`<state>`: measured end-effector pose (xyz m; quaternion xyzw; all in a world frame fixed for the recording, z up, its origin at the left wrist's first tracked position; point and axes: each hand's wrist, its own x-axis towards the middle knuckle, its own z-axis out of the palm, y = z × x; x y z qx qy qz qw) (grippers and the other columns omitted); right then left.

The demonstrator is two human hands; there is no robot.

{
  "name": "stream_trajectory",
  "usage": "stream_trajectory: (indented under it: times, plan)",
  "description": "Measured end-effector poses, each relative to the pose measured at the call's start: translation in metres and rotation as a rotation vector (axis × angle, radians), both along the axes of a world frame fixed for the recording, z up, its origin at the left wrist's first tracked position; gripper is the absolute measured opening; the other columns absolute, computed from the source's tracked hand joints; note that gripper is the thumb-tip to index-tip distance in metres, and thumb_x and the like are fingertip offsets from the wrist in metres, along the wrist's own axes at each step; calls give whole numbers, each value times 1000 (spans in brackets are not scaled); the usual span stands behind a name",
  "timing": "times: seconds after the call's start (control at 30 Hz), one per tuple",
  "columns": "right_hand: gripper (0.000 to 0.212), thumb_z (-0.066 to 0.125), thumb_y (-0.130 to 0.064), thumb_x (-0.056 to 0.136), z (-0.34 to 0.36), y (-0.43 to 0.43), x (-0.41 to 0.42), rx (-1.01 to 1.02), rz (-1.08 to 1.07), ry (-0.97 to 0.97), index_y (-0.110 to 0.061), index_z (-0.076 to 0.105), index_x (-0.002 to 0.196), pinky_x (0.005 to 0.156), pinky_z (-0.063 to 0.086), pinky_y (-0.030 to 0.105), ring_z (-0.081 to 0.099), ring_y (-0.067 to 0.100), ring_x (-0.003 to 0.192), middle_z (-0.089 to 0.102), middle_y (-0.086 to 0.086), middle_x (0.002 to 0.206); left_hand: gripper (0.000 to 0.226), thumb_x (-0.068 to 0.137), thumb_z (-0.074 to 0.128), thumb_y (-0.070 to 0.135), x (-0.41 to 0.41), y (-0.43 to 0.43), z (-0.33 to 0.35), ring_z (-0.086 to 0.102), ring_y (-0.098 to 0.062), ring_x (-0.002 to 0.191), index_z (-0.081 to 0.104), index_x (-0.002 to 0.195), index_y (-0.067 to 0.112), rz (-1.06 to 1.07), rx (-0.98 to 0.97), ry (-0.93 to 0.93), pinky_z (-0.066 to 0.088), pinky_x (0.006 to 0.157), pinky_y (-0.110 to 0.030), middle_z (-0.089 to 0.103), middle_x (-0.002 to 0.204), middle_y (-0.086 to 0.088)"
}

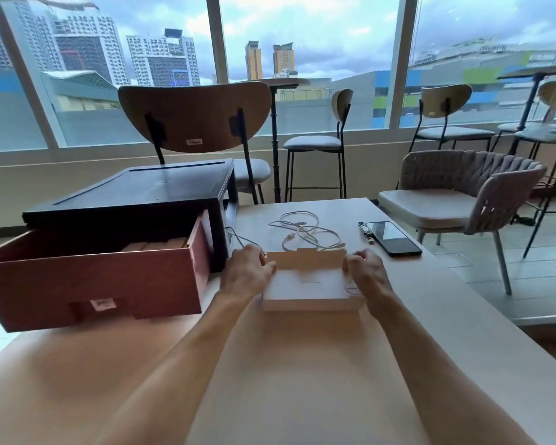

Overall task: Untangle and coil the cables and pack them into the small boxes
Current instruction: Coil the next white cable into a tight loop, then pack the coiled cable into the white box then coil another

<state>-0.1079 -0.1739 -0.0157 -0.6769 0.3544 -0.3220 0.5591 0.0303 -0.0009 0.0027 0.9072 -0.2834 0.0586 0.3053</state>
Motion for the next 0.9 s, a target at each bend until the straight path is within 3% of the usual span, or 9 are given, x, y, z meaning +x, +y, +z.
stream_trajectory:
  times: [0.17, 0.27, 0.4, 0.53, 0.67, 0.73, 0.83, 0.9]
  plan:
    - [20, 60, -15, 86, 4, -11, -5, 18, 63, -36, -12, 59, 105, 72, 46, 32, 61, 24, 94, 65, 9, 100, 13, 93, 61, 18, 14, 4, 7, 64, -37, 94, 55, 103, 11, 95, -159, -159, 51, 77, -41, 64, 102, -14]
    - [19, 62, -19, 90, 0, -16, -7, 43, 156, -91, -19, 59, 108, 84, 47, 35, 63, 23, 103, 67, 10, 106, 36, 88, 64, 7, 22, 1, 1, 58, -34, 97, 44, 118, 10, 83, -241, -27, 47, 82, -37, 55, 106, -12]
    - [16, 59, -22, 94, 2, -26, -4, 39, 164, -154, -21, 61, 110, 97, 48, 38, 65, 18, 103, 69, 6, 113, 39, 84, 64, 0, 29, -12, -8, 67, -32, 81, 36, 106, 18, 82, -443, 195, 59, 78, -45, 59, 98, -12]
    - [24, 48, -7, 97, 16, -37, -1, 9, 116, -191, -14, 64, 113, 77, 49, 24, 67, 16, 100, 71, 5, 110, 25, 89, 58, -4, 32, -27, -3, 72, -29, 69, 45, 101, 13, 61, -709, 193, 61, 69, -43, 59, 79, -4]
    - [29, 47, 2, 95, 29, -49, 8, -105, 116, -159, -8, 69, 111, 59, 44, 6, 67, 17, 96, 72, 4, 106, 16, 97, 50, -6, 26, -40, 26, 70, -15, 67, 47, 105, 6, -47, -1060, 320, 58, 67, -27, 64, 90, -14]
    - [28, 53, 1, 92, 36, -52, 14, -215, 165, -115, -11, 72, 110, 64, 44, 5, 67, 13, 100, 73, 1, 107, 16, 98, 49, -7, 24, -42, 40, 70, -18, 74, 48, 109, 4, -101, -1165, 364, 56, 68, -21, 64, 93, -13]
    - [28, 61, -3, 92, 46, -53, 25, -371, 295, -69, -14, 71, 116, 76, 48, 8, 65, 10, 106, 71, -1, 115, 17, 97, 49, -8, 23, -44, 59, 70, -15, 77, 50, 107, 7, -193, -1306, 462, 56, 74, -22, 65, 92, -11]
    - [34, 66, -7, 91, 53, -54, 37, -448, 354, -41, -20, 68, 122, 90, 50, 20, 63, 12, 112, 69, -3, 122, 18, 97, 49, -8, 27, -47, 70, 69, -18, 82, 51, 105, 8, -237, -1384, 561, 57, 75, -22, 66, 93, -13]
